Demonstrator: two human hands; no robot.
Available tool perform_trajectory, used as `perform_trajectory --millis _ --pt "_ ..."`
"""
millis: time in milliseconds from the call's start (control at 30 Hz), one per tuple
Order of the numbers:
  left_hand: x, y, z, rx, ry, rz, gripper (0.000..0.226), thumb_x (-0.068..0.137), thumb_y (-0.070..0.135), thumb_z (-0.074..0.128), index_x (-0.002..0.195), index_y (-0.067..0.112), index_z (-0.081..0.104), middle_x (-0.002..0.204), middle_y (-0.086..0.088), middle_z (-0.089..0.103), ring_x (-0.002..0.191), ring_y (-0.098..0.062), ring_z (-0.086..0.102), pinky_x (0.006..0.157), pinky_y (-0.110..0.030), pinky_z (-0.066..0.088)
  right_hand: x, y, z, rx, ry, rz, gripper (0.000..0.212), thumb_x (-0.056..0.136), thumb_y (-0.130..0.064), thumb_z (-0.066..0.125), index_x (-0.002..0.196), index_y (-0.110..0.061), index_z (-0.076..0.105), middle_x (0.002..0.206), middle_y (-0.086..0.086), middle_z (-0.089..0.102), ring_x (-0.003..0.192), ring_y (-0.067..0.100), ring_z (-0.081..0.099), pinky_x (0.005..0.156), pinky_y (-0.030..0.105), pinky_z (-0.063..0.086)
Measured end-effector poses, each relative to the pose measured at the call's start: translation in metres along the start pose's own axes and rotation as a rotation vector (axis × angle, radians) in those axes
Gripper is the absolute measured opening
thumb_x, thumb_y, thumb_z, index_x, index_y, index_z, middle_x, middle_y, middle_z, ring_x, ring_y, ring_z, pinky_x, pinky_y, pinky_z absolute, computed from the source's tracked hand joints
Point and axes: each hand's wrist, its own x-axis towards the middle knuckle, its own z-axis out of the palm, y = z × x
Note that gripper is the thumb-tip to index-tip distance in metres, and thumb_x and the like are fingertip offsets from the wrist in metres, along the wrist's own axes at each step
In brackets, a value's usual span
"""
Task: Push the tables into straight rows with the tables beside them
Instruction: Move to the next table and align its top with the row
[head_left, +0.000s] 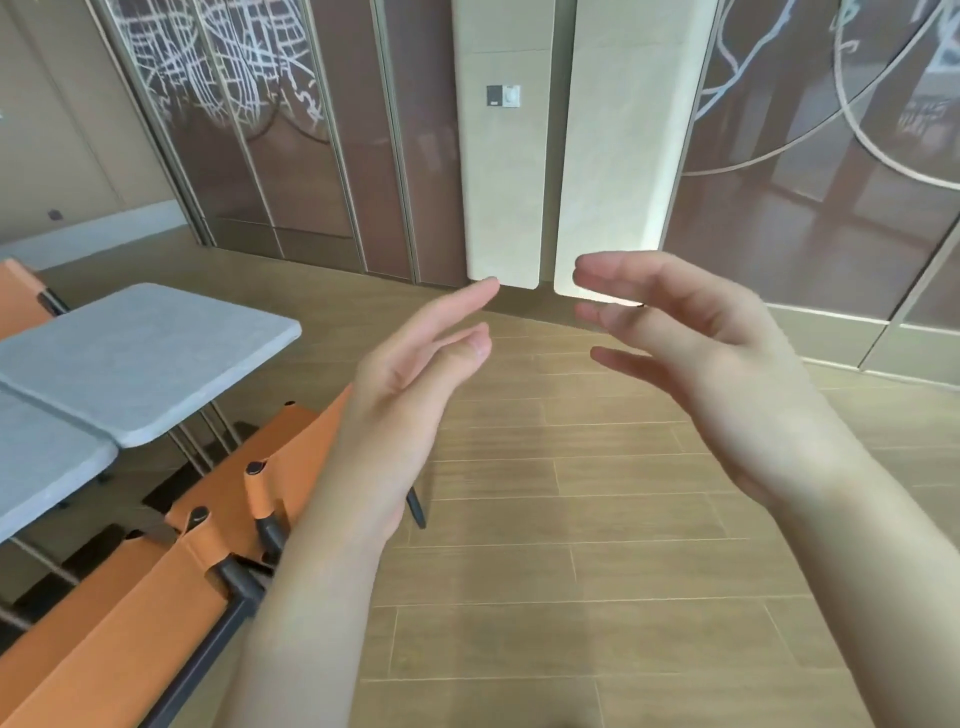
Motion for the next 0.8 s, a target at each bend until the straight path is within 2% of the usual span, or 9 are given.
perform_trajectory --millis 100,233,400,500,567,667,800 --pt "0.078 -0.026 0.034 -0.011 0.032 -0.005 0.039 0.088 0.034 0.059 0.127 0.037 0.067 0.131 0.024 0.065 0.127 -0.002 0.058 0.116 -0.046 0.039 0.081 0.026 -0.040 -0.009 -0.024 0.005 0.026 0.099 -0.013 0.062 0.117 -0.029 0.072 0.121 -0.016 0.072 0.116 0.006 0.066 0.106 0.043 0.052" --pt "0.169 -0.053 0.058 0.012 0.058 0.000 0.044 0.082 0.044 0.061 0.125 0.040 0.069 0.131 0.022 0.066 0.129 -0.002 0.057 0.115 -0.047 0.038 0.184 0.058 -0.073 -0.006 -0.088 0.004 0.027 0.099 -0.013 0.061 0.118 -0.029 0.072 0.123 -0.015 0.071 0.118 0.004 0.065 0.108 0.043 0.049" --pt "0.265 -0.097 0.053 0.049 0.152 -0.002 0.037 0.087 0.036 0.060 0.123 0.037 0.070 0.128 0.022 0.067 0.129 -0.002 0.057 0.115 -0.046 0.039 0.294 0.107 -0.092 0.034 -0.143 0.034 0.031 0.100 -0.009 0.057 0.119 -0.028 0.072 0.121 -0.015 0.072 0.117 0.005 0.066 0.107 0.042 0.050" --pt "0.322 -0.133 0.045 0.076 0.189 -0.015 0.041 0.083 0.043 0.059 0.122 0.037 0.070 0.128 0.021 0.067 0.129 -0.003 0.057 0.115 -0.047 0.039 0.362 0.145 -0.091 0.075 -0.149 0.043 0.030 0.101 -0.009 0.056 0.117 -0.027 0.073 0.120 -0.012 0.073 0.118 0.008 0.066 0.106 0.044 0.051" --pt "0.361 -0.161 0.035 0.085 0.208 -0.046 0.037 0.087 0.035 0.060 0.122 0.034 0.070 0.127 0.022 0.067 0.128 -0.002 0.057 0.115 -0.045 0.040 0.412 0.171 -0.080 0.086 -0.176 0.061 0.028 0.101 -0.011 0.057 0.116 -0.027 0.073 0.119 -0.012 0.073 0.119 0.007 0.066 0.105 0.043 0.052" --pt "0.427 -0.204 0.014 0.105 0.276 -0.076 0.036 0.090 0.031 0.053 0.123 0.032 0.070 0.125 0.023 0.068 0.126 0.001 0.058 0.115 -0.042 0.040 0.498 0.207 -0.056 0.056 -0.299 0.047 0.025 0.100 -0.015 0.059 0.117 -0.028 0.073 0.120 -0.015 0.072 0.119 0.004 0.065 0.104 0.038 0.053" --pt "0.528 -0.247 -0.017 0.097 0.354 -0.118 0.027 0.097 0.027 0.058 0.121 0.030 0.072 0.123 0.023 0.069 0.123 0.001 0.059 0.115 -0.042 0.041 0.622 0.237 -0.030 0.046 -0.401 0.052 0.025 0.099 -0.017 0.059 0.119 -0.025 0.073 0.114 -0.016 0.073 0.119 0.005 0.065 0.104 0.038 0.053"
